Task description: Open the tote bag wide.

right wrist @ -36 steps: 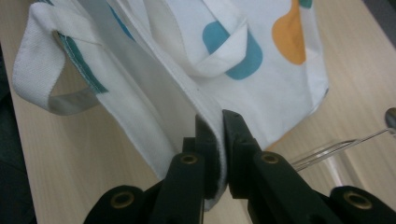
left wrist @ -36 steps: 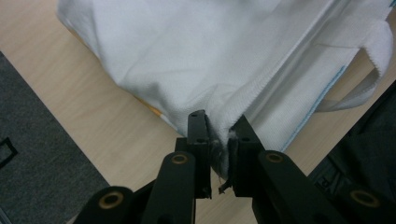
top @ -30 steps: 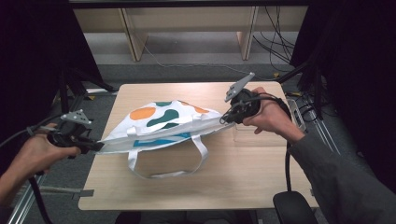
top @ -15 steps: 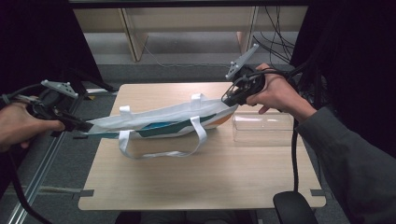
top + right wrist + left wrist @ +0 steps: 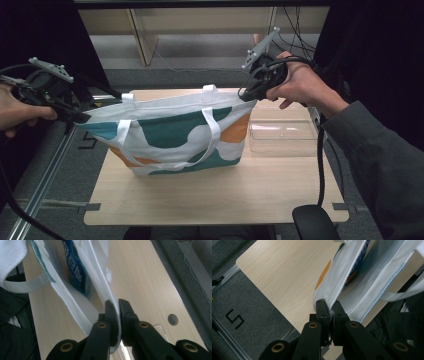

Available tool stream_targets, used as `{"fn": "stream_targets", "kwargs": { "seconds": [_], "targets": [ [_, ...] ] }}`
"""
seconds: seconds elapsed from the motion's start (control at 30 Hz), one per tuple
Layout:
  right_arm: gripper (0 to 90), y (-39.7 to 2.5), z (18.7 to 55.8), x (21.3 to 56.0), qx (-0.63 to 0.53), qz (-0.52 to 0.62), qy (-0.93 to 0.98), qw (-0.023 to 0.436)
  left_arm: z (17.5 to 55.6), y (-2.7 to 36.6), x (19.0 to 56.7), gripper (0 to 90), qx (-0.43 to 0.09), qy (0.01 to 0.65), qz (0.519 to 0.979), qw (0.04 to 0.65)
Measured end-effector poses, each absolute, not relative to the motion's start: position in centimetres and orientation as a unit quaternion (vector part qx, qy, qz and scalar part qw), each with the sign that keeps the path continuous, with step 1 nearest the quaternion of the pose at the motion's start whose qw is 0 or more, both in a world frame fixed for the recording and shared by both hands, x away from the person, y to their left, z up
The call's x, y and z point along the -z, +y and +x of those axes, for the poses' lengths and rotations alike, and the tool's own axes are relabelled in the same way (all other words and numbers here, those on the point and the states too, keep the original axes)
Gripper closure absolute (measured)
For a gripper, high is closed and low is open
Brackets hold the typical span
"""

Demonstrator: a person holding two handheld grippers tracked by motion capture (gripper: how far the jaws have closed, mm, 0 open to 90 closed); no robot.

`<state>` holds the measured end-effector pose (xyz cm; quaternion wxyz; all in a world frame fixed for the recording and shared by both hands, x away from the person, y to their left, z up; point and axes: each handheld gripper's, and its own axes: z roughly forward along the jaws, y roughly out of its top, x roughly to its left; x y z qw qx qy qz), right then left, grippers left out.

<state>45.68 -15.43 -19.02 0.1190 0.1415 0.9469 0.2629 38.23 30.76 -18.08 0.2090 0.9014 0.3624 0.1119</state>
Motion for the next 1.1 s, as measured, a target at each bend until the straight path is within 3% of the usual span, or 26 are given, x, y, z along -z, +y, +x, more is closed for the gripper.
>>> {"fn": "stream_targets", "kwargs": {
  "seconds": [0.3,1.1],
  "targets": [
    [87.2,-15.2,45.2,18.1,-0.265,0.124,0.949,0.114,38.3,31.2,17.8,86.9,-0.111,0.367,0.899,0.211],
    [87.1,-14.9,47.0,24.5,-0.228,0.161,0.956,0.089,41.0,30.7,24.2,86.5,-0.112,0.354,0.907,0.199]
  ]
}}
